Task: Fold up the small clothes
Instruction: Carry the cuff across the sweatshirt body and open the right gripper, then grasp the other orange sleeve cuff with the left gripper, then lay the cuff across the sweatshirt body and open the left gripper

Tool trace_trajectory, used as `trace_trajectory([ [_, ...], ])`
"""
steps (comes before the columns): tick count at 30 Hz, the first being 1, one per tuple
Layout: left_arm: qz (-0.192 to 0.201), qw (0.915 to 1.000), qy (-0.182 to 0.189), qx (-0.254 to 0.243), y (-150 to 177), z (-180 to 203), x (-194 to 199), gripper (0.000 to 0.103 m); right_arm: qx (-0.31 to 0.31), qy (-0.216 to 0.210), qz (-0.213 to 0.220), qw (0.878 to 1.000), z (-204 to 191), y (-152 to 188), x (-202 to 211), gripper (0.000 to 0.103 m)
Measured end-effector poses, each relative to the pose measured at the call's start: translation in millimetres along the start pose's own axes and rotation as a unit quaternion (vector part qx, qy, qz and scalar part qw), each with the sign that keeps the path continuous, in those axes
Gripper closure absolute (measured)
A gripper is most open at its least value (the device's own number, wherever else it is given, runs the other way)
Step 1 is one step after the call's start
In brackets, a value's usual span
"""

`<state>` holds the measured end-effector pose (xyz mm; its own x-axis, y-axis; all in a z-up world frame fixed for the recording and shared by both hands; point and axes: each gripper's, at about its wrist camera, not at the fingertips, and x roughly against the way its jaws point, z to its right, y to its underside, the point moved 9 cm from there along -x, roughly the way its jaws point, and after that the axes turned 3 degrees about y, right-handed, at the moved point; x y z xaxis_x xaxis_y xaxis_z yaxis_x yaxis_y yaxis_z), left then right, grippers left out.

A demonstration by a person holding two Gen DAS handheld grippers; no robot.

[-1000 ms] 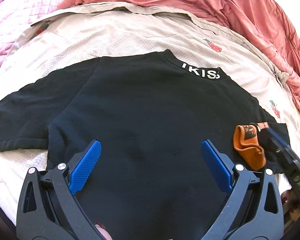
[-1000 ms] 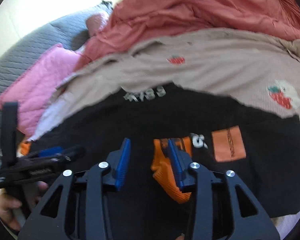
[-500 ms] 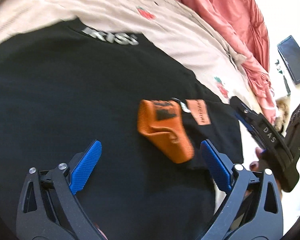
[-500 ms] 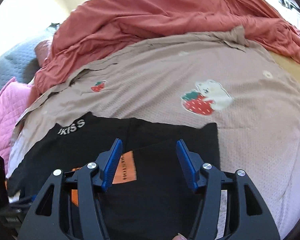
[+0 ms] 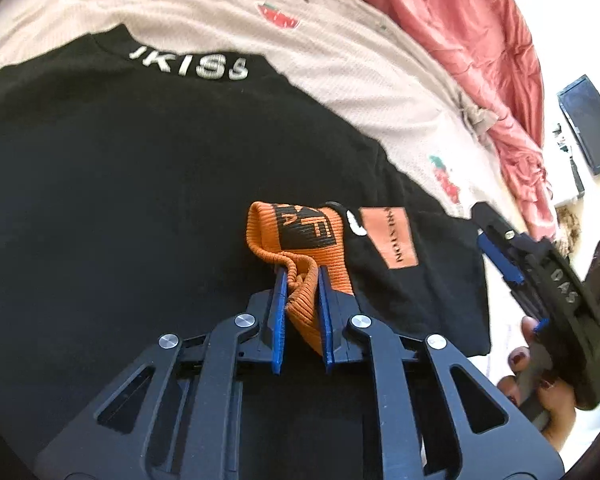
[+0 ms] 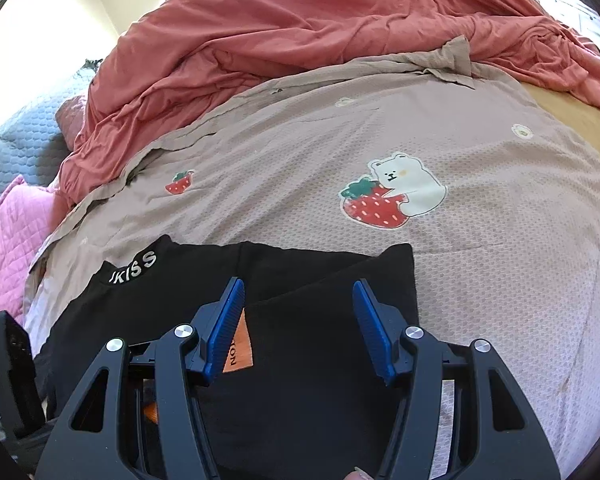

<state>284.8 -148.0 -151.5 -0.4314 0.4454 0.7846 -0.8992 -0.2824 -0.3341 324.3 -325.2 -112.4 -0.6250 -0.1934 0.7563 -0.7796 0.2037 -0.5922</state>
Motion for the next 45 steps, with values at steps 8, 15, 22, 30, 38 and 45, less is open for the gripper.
trace_trajectory([
  [8,0.098,0.9945,-0.015,-0.032,-53,-13,73,0.096,-0.006,0.007,0.009,1.0,7,-3,2,0.047],
  [15,0.166,0.9826,-0.073,-0.039,-77,-61,133,0.096,-0.001,0.011,0.005,1.0,7,-1,-1,0.047],
  [22,0.164,0.9786,-0.124,-0.014,-71,-127,136,0.096,0.032,0.02,0.001,0.999,-6,4,-6,0.047],
  [30,0.144,0.9796,-0.14,0.002,-53,-158,125,0.096,0.11,0.0,0.008,0.994,-48,18,-7,0.047],
  [38,0.132,0.9788,-0.157,0.0,-45,-170,120,0.095,0.215,-0.041,-0.036,0.975,-102,56,-19,0.048],
  [45,0.122,0.9758,-0.18,0.021,-39,-191,121,0.089,0.226,0.018,-0.088,0.97,-81,70,-43,0.046],
])
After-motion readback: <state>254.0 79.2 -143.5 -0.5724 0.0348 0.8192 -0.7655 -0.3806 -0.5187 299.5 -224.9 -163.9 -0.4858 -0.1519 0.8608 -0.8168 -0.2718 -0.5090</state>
